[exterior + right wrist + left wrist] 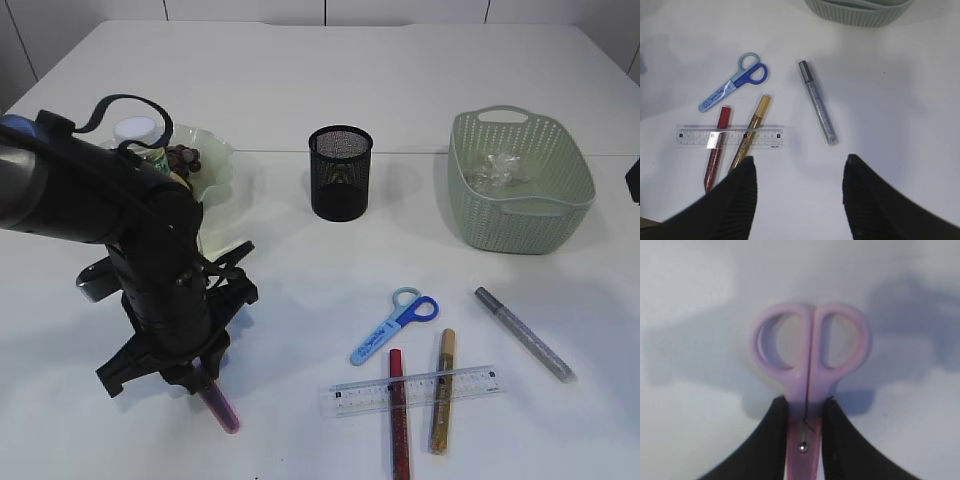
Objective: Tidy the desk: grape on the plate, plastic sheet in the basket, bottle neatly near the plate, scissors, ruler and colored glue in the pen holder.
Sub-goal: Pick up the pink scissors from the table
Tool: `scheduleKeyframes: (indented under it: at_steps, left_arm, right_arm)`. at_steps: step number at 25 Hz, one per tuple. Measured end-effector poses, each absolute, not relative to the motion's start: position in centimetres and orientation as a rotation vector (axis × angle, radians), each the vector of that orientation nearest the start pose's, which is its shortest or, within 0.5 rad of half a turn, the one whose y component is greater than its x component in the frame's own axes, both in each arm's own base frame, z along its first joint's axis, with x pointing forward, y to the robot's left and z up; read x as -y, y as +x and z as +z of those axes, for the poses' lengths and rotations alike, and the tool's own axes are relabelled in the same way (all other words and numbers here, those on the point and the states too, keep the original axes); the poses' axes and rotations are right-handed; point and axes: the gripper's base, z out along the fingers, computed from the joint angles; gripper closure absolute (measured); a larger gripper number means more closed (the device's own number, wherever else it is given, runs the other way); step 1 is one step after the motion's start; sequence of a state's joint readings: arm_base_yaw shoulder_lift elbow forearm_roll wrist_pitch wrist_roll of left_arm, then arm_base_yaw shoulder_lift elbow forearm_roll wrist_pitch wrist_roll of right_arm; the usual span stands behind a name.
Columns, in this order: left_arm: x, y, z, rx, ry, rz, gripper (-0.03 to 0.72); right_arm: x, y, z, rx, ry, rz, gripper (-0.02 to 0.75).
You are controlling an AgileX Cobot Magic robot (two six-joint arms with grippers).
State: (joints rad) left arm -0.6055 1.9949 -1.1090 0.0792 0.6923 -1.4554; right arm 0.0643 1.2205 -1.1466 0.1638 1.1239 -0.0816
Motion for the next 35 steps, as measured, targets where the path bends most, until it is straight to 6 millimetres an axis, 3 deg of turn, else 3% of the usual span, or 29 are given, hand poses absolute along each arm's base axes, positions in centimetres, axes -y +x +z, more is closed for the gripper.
scheduleKeyframes:
  at_steps: [10,23,28,35]
  left_arm:
    - [19.5,28.9,11.1,-2.920,-0.909,-0.044,0.566]
    - [19.4,28.8,11.4,-3.038,-0.383,-0.012,0.568]
    - [19.2,28.9,12.4,-3.015,-0.256,-0.005,0.676]
    - [19.1,29.0,12.5,-3.006,-0.218,0.011,0.692]
  right_arm:
    - [-2.8,22.9,34.6,-2.668,-0.146,0.214,0.301]
    - [-2.8,22.9,34.6,-2.668,-0.149,0.214,0.300]
    - [-2.8,22.9,34.6,-2.668,-0.149,0.214,0.301]
    - [-2.8,22.9,34.6,-2.668,-0.149,0.214,0.301]
